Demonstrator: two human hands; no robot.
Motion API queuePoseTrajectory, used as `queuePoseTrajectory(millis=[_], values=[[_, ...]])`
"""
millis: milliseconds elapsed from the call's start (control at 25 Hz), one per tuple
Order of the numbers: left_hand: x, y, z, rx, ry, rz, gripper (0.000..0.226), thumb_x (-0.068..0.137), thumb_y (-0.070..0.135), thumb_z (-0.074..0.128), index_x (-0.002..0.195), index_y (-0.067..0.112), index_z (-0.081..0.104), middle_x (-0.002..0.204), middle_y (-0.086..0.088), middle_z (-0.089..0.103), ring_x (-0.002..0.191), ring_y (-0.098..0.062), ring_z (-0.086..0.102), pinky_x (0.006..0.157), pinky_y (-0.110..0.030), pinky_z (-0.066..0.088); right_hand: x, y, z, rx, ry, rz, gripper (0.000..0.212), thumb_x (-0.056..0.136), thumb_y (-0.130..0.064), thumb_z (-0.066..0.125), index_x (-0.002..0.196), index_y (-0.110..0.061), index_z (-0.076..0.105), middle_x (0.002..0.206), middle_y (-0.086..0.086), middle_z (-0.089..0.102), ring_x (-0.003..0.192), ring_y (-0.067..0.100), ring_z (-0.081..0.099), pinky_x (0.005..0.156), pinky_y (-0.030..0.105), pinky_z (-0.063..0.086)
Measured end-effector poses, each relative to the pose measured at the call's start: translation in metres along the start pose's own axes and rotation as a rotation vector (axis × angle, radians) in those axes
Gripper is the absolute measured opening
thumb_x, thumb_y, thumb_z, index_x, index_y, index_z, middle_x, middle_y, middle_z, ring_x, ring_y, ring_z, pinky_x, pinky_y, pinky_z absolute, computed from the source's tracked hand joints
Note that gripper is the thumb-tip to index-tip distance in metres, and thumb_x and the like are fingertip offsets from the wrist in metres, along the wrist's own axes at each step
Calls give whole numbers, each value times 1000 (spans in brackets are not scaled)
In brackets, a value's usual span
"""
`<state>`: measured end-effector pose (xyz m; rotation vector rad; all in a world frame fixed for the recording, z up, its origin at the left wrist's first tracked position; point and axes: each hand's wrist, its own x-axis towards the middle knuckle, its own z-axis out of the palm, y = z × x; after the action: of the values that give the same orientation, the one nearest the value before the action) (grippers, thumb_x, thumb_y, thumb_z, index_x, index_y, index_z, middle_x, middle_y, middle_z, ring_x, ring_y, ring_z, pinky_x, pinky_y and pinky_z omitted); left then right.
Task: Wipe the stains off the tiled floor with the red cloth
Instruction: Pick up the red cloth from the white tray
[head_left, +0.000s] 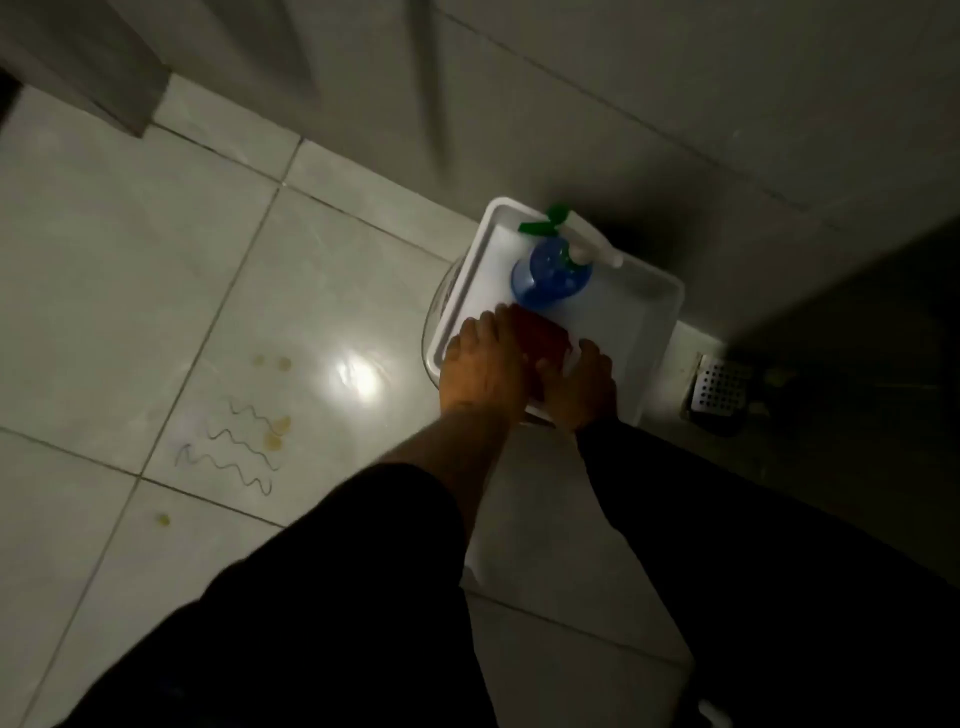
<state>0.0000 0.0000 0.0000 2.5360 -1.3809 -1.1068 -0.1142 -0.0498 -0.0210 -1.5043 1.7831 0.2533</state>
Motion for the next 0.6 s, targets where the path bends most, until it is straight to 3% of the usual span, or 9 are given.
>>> queuePoseTrajectory(millis=[80,160,280,360,440,520,600], values=[[24,8,14,-33,-36,-159,70,100,39,66,161,15,40,150,-11,55,141,-32,55,114,-46,46,22,1,12,55,-39,62,83,98,-49,72,159,-5,37,159,23,47,141,44,56,118,52,49],[40,11,20,-54,-55,-246,56,102,35,66,151,15,51,145,-11,58,138,-32,57,110,-46,48,38,-2,20,228,-52,129,79,91,-41,82,151,-4,46,152,21,58,135,41,61,117,53,52],[51,10,20,-159,-84,-251,44,102,33,65,142,17,59,134,-9,66,127,-30,65,95,-42,52,45,2,25,515,-61,195,46,90,-22,83,130,-2,71,128,22,77,116,40,74,106,57,61],[45,4,7,-268,-81,-238,42,104,43,57,139,20,62,131,-7,68,120,-28,68,88,-39,51,35,2,18,629,-35,179,21,87,-12,83,108,-8,81,107,15,82,101,37,79,91,50,69],[28,-5,-12,-425,-41,-197,41,100,47,57,133,23,64,125,-4,69,109,-24,67,85,-37,52,13,-3,9,753,27,118,15,84,-4,82,94,-14,77,91,3,79,96,31,77,72,33,68],[-1,-20,-34,-675,-46,-195,36,93,45,61,124,29,65,118,0,72,99,-19,67,79,-33,50,-23,-19,1,859,28,70,20,84,-5,84,95,-16,73,88,-3,79,96,28,78,69,29,64],[-33,-39,-52,-927,-70,-218,42,84,44,57,120,26,69,114,-5,77,101,-26,73,82,-39,58,-58,-32,-3,915,-72,6,36,83,-9,87,115,-17,72,102,-2,84,102,25,81,74,34,68]])
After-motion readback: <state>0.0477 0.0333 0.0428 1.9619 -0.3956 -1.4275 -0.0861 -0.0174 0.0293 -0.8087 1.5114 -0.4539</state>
